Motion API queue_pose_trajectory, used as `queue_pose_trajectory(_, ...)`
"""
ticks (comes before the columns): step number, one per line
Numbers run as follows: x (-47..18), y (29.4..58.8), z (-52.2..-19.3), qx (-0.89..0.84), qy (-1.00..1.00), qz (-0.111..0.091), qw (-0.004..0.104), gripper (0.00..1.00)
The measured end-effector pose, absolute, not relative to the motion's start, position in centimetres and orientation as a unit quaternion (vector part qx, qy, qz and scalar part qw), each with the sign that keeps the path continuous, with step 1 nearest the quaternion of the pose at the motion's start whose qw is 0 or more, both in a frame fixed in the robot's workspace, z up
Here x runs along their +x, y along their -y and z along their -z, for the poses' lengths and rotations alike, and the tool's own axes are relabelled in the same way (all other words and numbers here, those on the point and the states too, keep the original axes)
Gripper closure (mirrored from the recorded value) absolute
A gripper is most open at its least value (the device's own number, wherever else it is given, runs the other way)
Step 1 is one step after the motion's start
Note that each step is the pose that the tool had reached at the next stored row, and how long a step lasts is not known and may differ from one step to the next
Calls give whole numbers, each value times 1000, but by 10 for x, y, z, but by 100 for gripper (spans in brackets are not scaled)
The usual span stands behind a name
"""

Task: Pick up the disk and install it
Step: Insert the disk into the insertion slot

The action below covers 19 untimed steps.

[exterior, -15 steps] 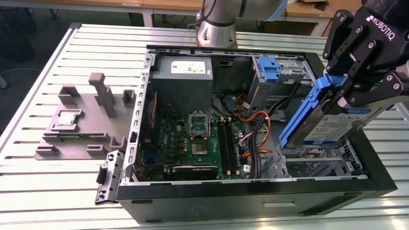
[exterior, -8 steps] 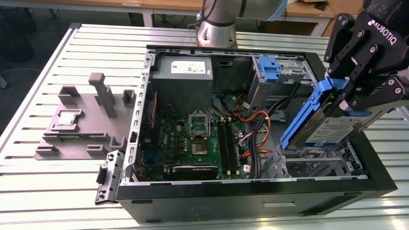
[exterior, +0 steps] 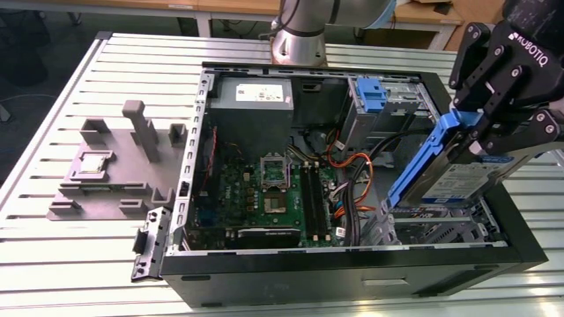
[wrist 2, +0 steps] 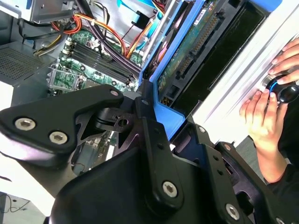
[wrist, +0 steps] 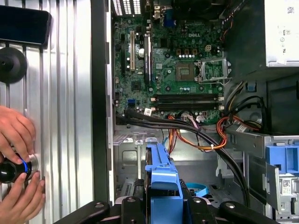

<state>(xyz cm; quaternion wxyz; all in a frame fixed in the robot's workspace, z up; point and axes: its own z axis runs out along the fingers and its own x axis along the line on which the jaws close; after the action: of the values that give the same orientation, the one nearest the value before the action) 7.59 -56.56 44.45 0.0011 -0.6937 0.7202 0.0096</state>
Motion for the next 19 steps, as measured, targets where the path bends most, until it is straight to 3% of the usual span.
queue_pose_trajectory(19, 78, 567, -436, -694, -720, -10, 1, 63)
